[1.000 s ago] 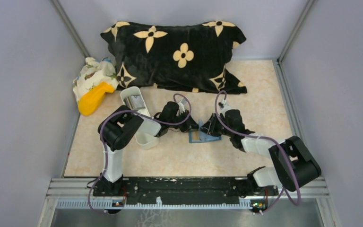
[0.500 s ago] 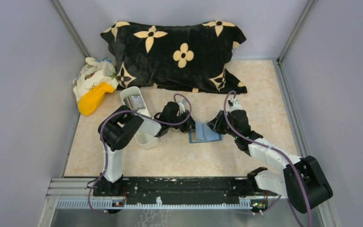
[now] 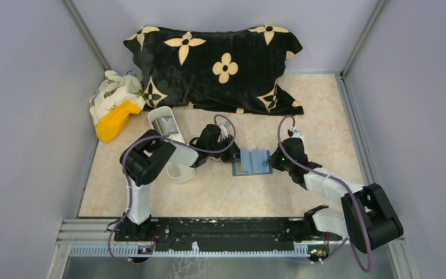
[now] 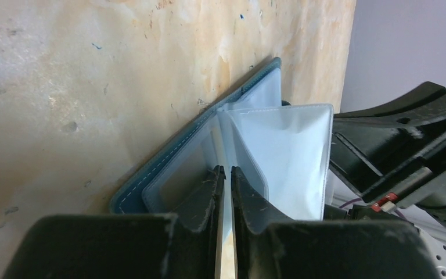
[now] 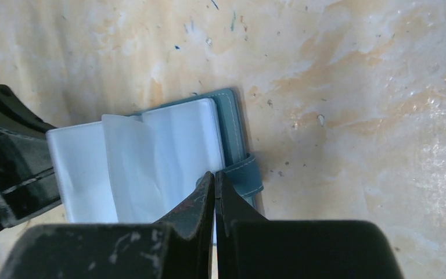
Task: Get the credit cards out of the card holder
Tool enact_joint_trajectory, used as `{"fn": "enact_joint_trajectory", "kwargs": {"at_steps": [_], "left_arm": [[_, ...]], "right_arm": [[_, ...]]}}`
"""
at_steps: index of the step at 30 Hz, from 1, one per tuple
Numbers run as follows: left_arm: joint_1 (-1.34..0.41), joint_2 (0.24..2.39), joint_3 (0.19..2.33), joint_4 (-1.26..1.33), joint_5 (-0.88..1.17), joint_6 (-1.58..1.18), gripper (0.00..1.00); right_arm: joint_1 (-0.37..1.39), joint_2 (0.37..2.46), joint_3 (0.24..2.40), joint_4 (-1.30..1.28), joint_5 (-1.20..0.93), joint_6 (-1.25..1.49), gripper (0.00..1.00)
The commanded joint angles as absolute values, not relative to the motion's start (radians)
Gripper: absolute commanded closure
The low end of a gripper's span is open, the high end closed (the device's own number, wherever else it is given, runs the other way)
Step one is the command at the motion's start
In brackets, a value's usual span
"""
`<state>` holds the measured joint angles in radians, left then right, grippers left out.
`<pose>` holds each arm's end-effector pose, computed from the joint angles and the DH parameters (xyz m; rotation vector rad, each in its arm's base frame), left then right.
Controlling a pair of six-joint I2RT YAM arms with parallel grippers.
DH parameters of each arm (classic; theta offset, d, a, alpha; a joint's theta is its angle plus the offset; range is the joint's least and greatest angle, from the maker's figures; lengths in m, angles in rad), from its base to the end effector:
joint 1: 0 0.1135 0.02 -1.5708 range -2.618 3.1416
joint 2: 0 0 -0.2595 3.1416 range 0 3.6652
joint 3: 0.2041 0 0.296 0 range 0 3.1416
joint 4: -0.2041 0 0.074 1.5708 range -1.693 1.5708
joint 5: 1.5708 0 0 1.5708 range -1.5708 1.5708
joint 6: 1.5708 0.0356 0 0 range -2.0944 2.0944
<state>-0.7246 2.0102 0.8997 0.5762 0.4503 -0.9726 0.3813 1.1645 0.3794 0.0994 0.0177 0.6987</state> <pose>0.2924 -0.2795 0.0613 0.0142 2.4214 -1.3909 0.2320 0.0923 0.1200 0.3758 2.2862 0.5469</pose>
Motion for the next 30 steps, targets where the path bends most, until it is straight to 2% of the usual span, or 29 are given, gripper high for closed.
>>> {"fn": "enact_joint_trajectory", "kwargs": {"at_steps": [1, 13, 26, 30], "left_arm": [[-0.733, 1.968, 0.93, 0.525, 0.454, -0.947, 0.86], [-0.759, 1.939, 1.009, 0.429, 0.437, -0.904, 0.86], [-0.815, 2.102, 1.149, 0.393, 0.43, -0.9, 0.86], [-0.815, 2.135, 1.141, 0.392, 0.425, -0.904, 0.86]], "right_arm": [[0.374, 1.222, 0.37, 0.143, -0.002, 0.687, 1.0], [0.373, 1.317, 0.344, 0.232, -0.058, 0.698, 1.0], [0.373, 1.315, 0.328, 0.25, -0.1, 0.696, 1.0], [0.373, 1.232, 0.333, 0.215, -0.076, 0.691, 1.0]]}}
